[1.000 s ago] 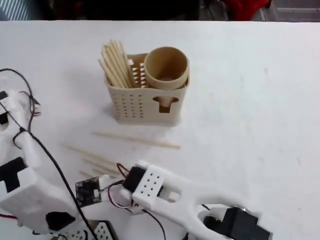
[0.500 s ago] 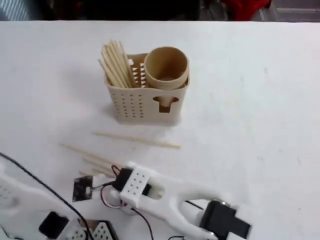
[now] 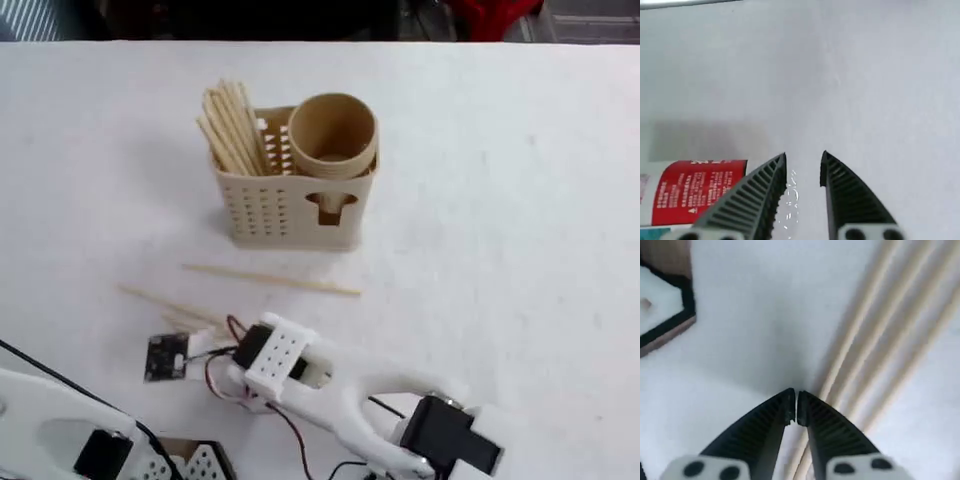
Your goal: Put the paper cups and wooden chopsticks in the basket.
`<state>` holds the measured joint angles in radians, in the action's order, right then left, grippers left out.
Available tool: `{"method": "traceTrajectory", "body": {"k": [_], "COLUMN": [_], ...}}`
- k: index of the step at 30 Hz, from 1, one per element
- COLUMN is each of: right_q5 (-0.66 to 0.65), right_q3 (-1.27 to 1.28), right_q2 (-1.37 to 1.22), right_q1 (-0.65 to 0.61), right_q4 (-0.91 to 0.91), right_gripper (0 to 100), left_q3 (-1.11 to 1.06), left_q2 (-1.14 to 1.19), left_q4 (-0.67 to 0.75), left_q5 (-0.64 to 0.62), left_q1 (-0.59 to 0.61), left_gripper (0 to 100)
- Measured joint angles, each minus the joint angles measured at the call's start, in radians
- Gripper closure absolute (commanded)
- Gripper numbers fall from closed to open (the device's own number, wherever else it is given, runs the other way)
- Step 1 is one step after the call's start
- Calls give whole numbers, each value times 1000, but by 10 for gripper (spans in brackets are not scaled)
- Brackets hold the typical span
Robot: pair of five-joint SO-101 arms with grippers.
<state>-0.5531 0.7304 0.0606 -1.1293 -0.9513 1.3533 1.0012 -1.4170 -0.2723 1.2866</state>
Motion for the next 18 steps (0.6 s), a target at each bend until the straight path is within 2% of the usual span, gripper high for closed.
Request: {"method": "traceTrajectory", "body": {"k": [5, 10, 18], "right_q5": [-28, -54, -48], "right_q3": [-31, -107, -215], "right_q2": [-8, -80, -143], "right_q1": [146, 304, 434], "right_q4": [12, 12, -44], "right_gripper": [967, 967, 971], "left_q3": [180, 247, 249], "left_q2": [74, 81, 58], "left_q4": [-78, -183, -362], "left_q5": [31, 100, 287], "left_q1": [0, -29, -196], "left_gripper": [871, 871, 872]}}
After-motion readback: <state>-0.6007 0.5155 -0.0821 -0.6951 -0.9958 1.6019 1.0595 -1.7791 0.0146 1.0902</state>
